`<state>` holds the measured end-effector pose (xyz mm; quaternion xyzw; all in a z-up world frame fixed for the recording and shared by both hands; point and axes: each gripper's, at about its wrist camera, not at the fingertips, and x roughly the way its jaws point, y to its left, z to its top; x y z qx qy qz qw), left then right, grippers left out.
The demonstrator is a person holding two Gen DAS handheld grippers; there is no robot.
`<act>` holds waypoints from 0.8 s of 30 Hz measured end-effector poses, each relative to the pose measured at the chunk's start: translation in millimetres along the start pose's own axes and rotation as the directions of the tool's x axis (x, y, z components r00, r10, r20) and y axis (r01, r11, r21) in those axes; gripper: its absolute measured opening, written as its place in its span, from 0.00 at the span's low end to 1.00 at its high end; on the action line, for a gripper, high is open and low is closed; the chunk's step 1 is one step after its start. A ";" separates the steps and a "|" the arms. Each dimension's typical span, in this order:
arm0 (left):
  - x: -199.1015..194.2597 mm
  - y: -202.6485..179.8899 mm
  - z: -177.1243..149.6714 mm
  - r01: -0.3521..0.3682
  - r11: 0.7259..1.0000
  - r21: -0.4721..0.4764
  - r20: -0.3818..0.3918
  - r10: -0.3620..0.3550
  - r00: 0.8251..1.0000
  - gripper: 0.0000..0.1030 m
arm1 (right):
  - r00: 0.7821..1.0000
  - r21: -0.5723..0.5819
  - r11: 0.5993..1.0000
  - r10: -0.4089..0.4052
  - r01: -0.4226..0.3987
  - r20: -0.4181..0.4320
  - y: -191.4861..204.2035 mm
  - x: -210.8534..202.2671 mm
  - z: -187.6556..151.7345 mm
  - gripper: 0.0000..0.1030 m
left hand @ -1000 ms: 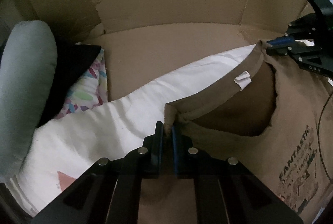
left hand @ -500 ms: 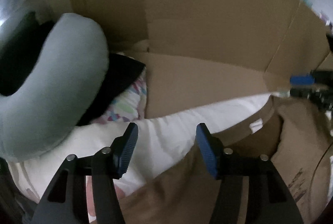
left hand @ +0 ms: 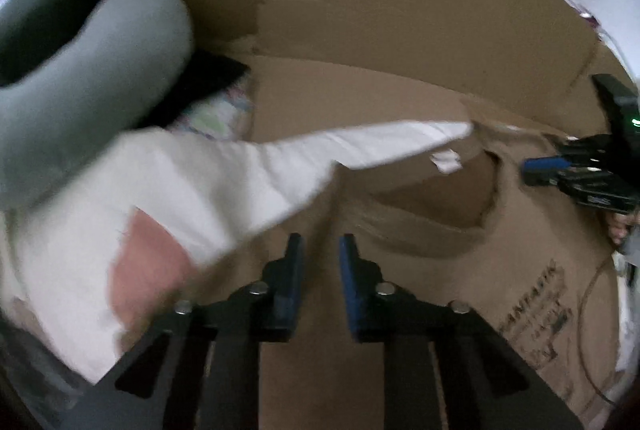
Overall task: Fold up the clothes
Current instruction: 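Grasp the collar rim with the right gripper while the left gripper hovers open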
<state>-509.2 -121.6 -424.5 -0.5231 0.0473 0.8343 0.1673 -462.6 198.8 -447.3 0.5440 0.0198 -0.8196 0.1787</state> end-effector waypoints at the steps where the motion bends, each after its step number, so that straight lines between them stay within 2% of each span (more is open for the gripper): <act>1: 6.0 -2.1 -2.5 -0.013 1.000 0.006 -0.013 0.013 1.000 0.15 | 1.000 0.007 1.000 -0.002 0.002 -0.003 -0.7 1.5 -3.0 0.06; 4: 20.1 0.9 -4.4 -0.042 0.999 -0.025 -0.033 0.041 0.999 0.15 | 1.000 0.034 0.999 -0.008 0.008 -0.003 -5.8 3.1 -9.9 0.05; 7: 26.3 9.1 -1.0 -0.065 0.995 -0.073 -0.014 0.064 0.998 0.15 | 1.000 0.053 0.999 -0.004 0.003 0.011 -6.6 3.4 -9.5 0.04; 16: 52.5 23.8 17.4 -0.076 0.986 -0.148 -0.044 0.071 0.997 0.15 | 1.000 0.036 0.999 0.016 -0.017 0.013 7.8 14.1 6.7 0.04; 24: 25.0 5.8 23.9 -0.045 0.984 -0.170 0.045 0.053 0.998 0.15 | 0.998 0.060 0.997 0.050 -0.051 0.026 1.7 10.2 38.4 0.04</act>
